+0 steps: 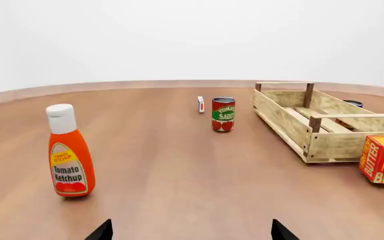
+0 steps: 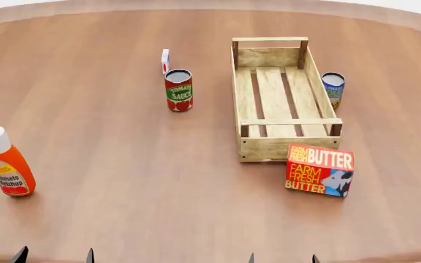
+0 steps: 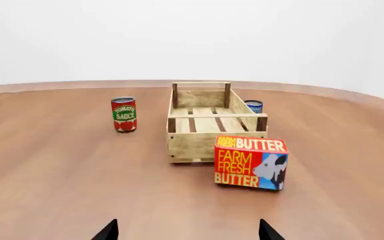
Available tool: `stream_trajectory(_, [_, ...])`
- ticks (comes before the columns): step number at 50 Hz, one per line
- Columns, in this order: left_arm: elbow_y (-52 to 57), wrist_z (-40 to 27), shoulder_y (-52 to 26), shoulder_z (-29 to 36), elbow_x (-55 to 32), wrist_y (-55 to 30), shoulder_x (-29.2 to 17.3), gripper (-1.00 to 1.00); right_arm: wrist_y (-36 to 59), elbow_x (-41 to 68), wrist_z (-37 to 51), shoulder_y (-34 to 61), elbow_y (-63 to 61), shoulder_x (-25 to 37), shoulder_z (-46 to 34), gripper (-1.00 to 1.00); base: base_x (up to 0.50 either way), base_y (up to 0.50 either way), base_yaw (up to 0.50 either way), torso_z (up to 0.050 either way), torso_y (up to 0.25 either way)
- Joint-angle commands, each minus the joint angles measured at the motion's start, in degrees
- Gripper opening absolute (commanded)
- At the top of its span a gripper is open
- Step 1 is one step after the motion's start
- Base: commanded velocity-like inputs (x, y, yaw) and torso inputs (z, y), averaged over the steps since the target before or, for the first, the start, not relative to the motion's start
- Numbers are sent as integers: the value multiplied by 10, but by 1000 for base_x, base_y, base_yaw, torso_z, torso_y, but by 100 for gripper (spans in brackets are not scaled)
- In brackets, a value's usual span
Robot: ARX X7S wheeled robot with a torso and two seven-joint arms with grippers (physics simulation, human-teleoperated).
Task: Pick up the butter and put it in the tray.
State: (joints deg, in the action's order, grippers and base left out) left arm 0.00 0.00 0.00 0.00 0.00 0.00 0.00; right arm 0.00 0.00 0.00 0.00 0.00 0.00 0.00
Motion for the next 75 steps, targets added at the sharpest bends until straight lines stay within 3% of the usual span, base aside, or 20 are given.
stream_trajectory(1, [-5,-17,-3,9,-7,1,-8,100,2,8,13,1,2,9,-10,100,0,0,0,0,0])
stream_trajectory(12, [2,-35,-3,25,1,-6,-16,100,1,-2,21,21,7,20,-25,100,0,0,0,0,0])
stream_trajectory(25, [268,-66,56,52,-4,-102,-36,100,132,32,52,-15,-290,52,-2,100,0,0,0,0,0])
stream_trajectory(38, [411,-83,74,53,-20,-170,-51,100,165,46,72,-23,-383,56,-3,100,0,0,0,0,0])
stream_trajectory(46, [407,-84,77,59,-32,-170,-59,100,133,59,77,-29,-384,59,0,100,0,0,0,0,0])
stream_trajectory(75, [396,-110,79,71,-43,-158,-79,100,134,70,94,-33,-386,81,-25,100,500,0,0,0,0])
